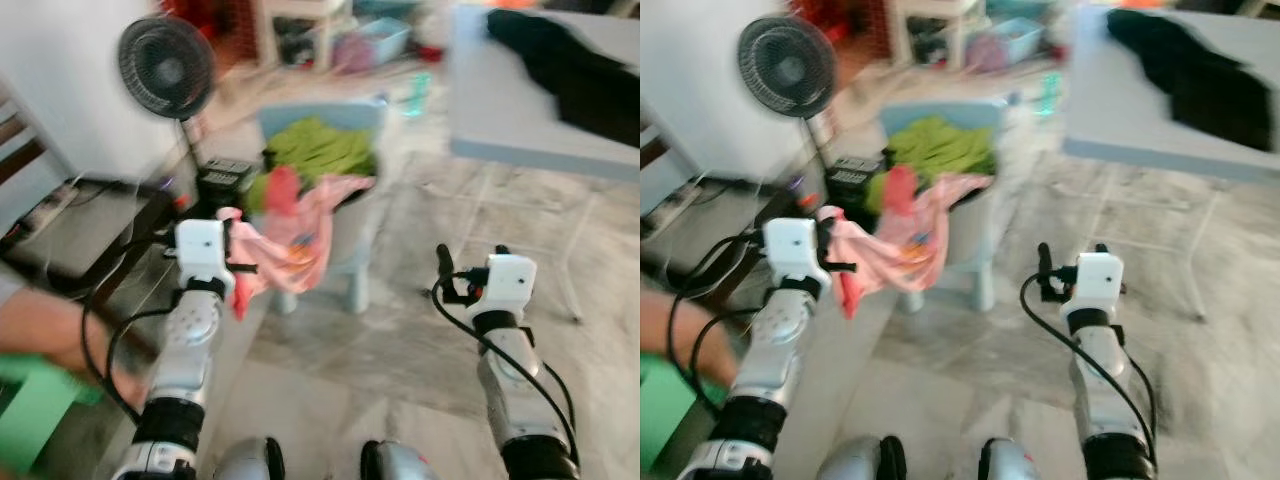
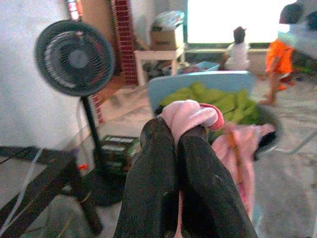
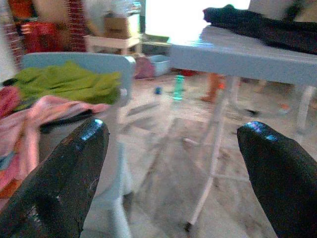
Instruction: Hang hanger
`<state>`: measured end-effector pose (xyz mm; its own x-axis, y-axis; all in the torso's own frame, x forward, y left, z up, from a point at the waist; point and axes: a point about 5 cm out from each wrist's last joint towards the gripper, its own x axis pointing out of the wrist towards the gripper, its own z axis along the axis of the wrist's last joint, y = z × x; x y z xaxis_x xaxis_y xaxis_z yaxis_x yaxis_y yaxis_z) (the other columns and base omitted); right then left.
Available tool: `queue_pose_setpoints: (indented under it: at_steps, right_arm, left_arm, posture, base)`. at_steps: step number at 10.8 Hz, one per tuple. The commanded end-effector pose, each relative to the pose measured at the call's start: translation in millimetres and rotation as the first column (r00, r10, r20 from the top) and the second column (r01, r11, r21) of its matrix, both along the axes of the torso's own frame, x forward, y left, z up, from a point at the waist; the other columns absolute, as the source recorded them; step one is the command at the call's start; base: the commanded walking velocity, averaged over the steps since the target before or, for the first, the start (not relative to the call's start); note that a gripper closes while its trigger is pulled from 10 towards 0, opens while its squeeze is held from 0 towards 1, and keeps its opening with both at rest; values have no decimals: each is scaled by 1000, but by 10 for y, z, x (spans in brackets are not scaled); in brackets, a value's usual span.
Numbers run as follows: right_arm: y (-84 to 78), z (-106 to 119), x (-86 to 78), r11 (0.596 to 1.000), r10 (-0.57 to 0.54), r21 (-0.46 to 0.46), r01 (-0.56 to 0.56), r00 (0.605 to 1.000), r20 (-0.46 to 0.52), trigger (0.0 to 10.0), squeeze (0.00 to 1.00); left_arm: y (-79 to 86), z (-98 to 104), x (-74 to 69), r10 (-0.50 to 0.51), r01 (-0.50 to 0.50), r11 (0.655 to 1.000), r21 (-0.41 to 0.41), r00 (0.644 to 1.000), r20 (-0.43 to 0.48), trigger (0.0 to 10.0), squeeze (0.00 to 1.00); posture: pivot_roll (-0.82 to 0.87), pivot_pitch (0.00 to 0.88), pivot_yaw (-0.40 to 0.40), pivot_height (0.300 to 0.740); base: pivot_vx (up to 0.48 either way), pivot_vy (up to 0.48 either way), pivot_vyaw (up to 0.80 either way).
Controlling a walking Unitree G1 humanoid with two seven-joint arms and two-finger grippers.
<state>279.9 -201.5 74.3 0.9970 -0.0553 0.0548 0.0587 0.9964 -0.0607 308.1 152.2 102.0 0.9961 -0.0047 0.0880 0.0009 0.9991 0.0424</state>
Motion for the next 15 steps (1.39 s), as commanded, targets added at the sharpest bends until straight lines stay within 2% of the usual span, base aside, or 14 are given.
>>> queue_pose_setpoints:
  at_steps: [1, 2, 3, 6, 9, 12, 13, 15]
  right_arm:
    - [-2, -11, -34, 1000, -2, -7, 2, 1000, -4, 10000, 0]
    - [97, -103, -101, 999, 48, -8, -48, 998, -44, 10000, 0]
    - [115, -102, -134, 998, 61, -11, -62, 997, -45, 10000, 0]
    - [27, -116, -168, 998, 53, -21, -54, 996, -69, 10000, 0]
    - [75, -151, -169, 999, 46, -2, -46, 995, -84, 10000, 0]
    - [149, -115, -99, 998, 63, -1, -63, 995, -73, 10000, 0]
    - [173, -118, -85, 998, 63, 3, -63, 995, -74, 10000, 0]
    - [177, -96, -65, 998, 62, 2, -62, 996, -66, 10000, 0]
  left_arm:
    - [-26, 62, -3, -18, 18, 1000, 11, 1000, 21, 10000, 0]
    - [21, 6, -112, 18, -18, 1000, -7, 1000, 5, 10000, 0]
    - [57, -36, -179, 22, -22, 1000, 2, 1000, -3, 10000, 0]
    - [67, -21, -288, 37, -37, 999, -18, 999, -8, 10000, 0]
    - [116, -76, -308, 25, -25, 1000, 4, 999, -41, 10000, 0]
    - [92, -37, -298, 24, -24, 1000, 0, 999, -36, 10000, 0]
    - [92, -86, -323, 15, -15, 1000, 5, 998, -56, 10000, 0]
    - [-12, -88, -298, -16, 16, 1000, -9, 997, -75, 10000, 0]
  posture:
    - [-36, 145, 34, 740]
    - [-28, 158, 10, 740]
    - [-29, 169, -3, 740]
    - [-6, 215, -14, 740]
    - [2, 205, -9, 740]
    - [1, 214, -6, 740]
    - [-9, 222, 2, 740]
    - [-16, 234, 9, 740]
  base:
    - [0, 0, 0]
    - [0, 0, 0]
    - [0, 0, 0]
    - [251, 0, 0]
    - [480, 0, -438]
    - [480, 0, 0]
    - [480, 0, 0]
    - [429, 0, -656]
